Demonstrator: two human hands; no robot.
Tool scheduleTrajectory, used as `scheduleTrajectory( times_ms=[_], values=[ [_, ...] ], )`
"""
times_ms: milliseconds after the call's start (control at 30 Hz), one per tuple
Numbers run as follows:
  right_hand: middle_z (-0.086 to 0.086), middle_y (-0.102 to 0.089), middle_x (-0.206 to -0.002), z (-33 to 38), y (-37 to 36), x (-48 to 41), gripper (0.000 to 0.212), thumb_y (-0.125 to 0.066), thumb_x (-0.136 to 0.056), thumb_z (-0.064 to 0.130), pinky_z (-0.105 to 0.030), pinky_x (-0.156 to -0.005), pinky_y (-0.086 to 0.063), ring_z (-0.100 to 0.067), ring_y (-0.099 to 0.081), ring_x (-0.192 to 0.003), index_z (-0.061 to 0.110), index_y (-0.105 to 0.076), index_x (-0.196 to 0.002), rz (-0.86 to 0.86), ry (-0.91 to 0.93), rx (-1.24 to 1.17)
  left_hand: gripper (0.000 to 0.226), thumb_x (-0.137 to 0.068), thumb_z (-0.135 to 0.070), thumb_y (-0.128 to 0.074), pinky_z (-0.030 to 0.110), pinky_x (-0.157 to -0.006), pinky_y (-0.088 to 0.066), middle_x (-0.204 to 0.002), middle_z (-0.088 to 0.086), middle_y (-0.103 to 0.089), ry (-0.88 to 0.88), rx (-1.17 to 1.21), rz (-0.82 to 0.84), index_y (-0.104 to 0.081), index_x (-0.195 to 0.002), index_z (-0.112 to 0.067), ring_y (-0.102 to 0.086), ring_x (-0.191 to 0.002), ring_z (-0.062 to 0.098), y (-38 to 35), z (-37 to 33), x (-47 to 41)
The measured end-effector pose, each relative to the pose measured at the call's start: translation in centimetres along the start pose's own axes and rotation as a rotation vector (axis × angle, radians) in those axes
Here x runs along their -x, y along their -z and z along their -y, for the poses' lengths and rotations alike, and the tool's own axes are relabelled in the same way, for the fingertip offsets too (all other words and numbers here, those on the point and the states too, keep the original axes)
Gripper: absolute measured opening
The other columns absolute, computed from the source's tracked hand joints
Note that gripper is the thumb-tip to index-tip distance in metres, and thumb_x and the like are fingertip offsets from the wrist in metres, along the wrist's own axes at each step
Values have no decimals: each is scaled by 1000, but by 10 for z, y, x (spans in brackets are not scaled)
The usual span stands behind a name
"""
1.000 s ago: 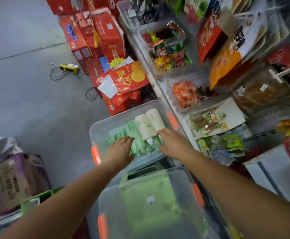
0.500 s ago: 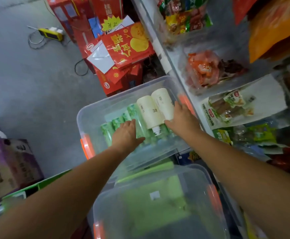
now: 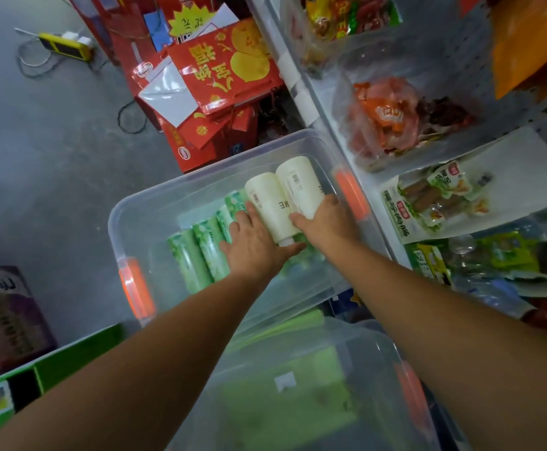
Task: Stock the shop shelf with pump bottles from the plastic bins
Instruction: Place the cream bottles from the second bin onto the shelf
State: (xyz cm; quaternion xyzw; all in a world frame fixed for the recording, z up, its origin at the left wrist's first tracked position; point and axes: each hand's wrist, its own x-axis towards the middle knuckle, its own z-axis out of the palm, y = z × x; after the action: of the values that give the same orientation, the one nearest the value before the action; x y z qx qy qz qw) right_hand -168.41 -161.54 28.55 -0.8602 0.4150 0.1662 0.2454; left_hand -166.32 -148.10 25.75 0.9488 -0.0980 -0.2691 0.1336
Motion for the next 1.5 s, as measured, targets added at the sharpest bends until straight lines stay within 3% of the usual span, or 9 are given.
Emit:
scheduleTrajectory(
  times_ms=[233,433,700,833,1000,1200,1300,1400,1500],
  values=[
    [-11,-61,-121,-4,-8,1,72,-70,-81,58,-36,-74,-50,-30,-62,-104,9,-48,-128,-63,34,-7,125,-69,-71,-69,56,-89,-43,-142,9,-31,119,158,-67,-4,-155,-9,-39,-124,31,-12,-18,-8],
    [-10,-58,-122,-8,-11,3,73,-70,-80,59,-44,-82,-56,-29,-61,-105,9,-46,-129,-52,59,-43,110,-67,-59,-76,52,-94,-37,-138,5,-34,166,293,-123,-17,-151,-18,-39,-124,28,-19,-17,-5],
    [-12,-57,-120,-13,-8,9,73,-74,-77,55,-45,-82,-57,-30,-62,-102,7,-51,-127,6,33,-75,109,-62,-46,-81,48,-99,-41,-134,4,-40,79,371,-42,-20,-151,-31,-48,-117,28,3,8,-4],
    [-11,-58,-117,-16,-9,13,74,-78,-73,56,-45,-78,-58,-30,-62,-99,9,-52,-124,-4,15,-83,106,-70,-28,-82,42,-77,-60,-129,4,-38,59,541,70,-16,-153,-37,-53,-105,26,15,25,0],
    [-4,-59,-115,-15,-10,20,73,-86,-61,54,-41,-73,-59,-24,-64,-91,18,-57,-118,-56,-80,-321,100,-67,-16,-86,17,-44,-50,-128,10,-50,153,837,79,-29,-149,-25,-64,-98,29,15,22,1],
    [0,-59,-117,-9,-11,26,85,-82,-48,65,-39,-71,-61,-19,-64,-92,29,-59,-121,-87,-108,-518,105,-59,-43,-93,23,-54,-56,-120,6,-58,276,1028,59,-34,-143,-23,-68,-94,23,16,11,9],
    [0,-62,-116,-9,-7,26,87,-76,-43,71,-40,-70,-62,-19,-65,-92,33,-60,-119,-53,-116,-580,92,-60,-46,-91,37,-76,-59,-118,6,-63,355,1051,-29,-43,-134,-21,-68,-94,22,17,23,12],
    [2,-68,-111,-10,5,25,63,-86,-61,51,-40,-72,-61,-18,-66,-91,29,-64,-115,-24,-104,-631,79,-63,-38,-91,29,-80,-55,-115,4,-64,346,1098,-104,-52,-129,-19,-66,-95,17,29,34,13],
    [4,-66,-121,-12,14,26,65,-89,-66,37,-29,-73,-53,-15,-62,-94,28,-63,-125,-27,-118,-682,73,-64,-30,-92,26,-84,-54,-115,2,-65,286,1134,-128,-58,-128,-21,-67,-97,14,42,42,11]
  ],
)
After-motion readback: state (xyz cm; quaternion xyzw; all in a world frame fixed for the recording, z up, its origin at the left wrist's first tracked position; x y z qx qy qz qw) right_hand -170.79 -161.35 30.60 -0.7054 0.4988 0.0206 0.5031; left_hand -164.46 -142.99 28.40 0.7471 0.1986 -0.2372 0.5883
